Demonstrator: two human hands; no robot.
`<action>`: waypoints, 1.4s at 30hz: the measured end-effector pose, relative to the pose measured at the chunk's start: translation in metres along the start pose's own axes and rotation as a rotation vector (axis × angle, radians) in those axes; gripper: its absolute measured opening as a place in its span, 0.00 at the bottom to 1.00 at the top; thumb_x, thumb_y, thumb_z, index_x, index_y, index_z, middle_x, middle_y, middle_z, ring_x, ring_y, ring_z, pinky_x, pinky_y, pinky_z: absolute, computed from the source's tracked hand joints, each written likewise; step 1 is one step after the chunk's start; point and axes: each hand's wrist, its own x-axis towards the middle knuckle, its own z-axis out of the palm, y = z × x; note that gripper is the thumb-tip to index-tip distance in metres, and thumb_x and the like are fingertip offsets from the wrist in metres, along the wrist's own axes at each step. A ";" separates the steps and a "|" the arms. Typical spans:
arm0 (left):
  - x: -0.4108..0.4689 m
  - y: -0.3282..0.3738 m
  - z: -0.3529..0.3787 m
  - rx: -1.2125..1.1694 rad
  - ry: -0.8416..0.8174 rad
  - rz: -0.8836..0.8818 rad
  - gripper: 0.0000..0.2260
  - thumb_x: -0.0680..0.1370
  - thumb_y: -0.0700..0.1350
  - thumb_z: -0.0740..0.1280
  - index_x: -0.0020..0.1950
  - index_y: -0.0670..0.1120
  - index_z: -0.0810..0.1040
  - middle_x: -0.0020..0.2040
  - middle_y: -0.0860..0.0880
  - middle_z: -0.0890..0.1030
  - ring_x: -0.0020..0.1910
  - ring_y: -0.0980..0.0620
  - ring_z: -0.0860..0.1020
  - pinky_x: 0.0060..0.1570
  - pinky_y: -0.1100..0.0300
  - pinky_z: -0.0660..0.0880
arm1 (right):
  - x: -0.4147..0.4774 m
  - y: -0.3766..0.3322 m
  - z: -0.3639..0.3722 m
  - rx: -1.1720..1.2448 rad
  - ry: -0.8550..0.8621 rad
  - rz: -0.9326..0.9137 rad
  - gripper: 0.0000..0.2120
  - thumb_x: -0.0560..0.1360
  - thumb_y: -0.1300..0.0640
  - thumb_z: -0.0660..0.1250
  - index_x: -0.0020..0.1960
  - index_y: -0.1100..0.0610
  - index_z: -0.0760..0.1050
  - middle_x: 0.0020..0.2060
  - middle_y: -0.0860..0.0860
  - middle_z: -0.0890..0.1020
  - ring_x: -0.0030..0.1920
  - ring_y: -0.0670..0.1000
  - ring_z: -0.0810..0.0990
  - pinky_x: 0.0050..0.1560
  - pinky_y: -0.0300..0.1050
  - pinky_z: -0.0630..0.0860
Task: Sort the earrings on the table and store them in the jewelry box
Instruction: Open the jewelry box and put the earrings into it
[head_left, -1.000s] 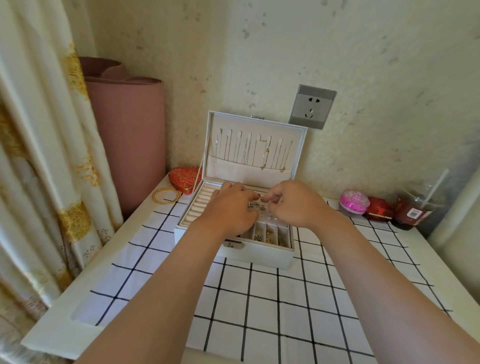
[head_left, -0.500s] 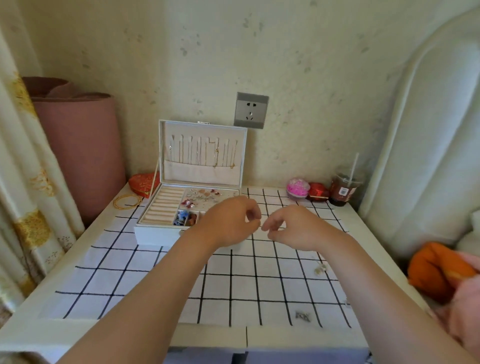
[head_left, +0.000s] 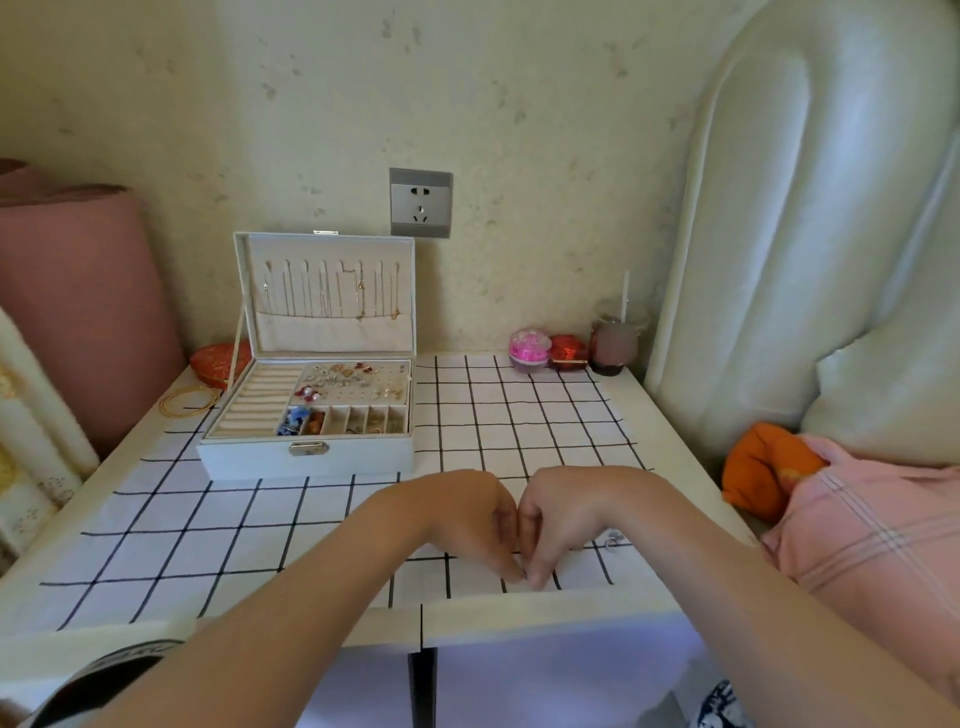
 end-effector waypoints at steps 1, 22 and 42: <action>0.000 0.001 0.003 0.016 0.015 -0.005 0.15 0.66 0.60 0.76 0.46 0.53 0.81 0.40 0.58 0.81 0.41 0.58 0.78 0.40 0.62 0.72 | 0.001 0.000 0.001 -0.008 0.009 0.002 0.13 0.63 0.46 0.81 0.43 0.49 0.85 0.35 0.42 0.81 0.38 0.46 0.78 0.40 0.40 0.73; -0.004 -0.030 -0.013 -0.270 0.429 -0.030 0.03 0.76 0.48 0.71 0.49 0.52 0.80 0.44 0.56 0.82 0.35 0.63 0.77 0.38 0.68 0.71 | 0.019 0.005 -0.019 0.447 0.422 -0.183 0.03 0.73 0.54 0.75 0.45 0.52 0.83 0.34 0.51 0.85 0.31 0.50 0.83 0.35 0.47 0.83; -0.017 -0.074 -0.058 -0.728 0.746 -0.101 0.03 0.78 0.43 0.69 0.46 0.47 0.83 0.40 0.48 0.82 0.30 0.57 0.79 0.39 0.60 0.81 | 0.069 -0.056 -0.047 0.653 0.716 -0.295 0.08 0.71 0.58 0.77 0.48 0.50 0.82 0.40 0.50 0.84 0.26 0.44 0.77 0.25 0.38 0.73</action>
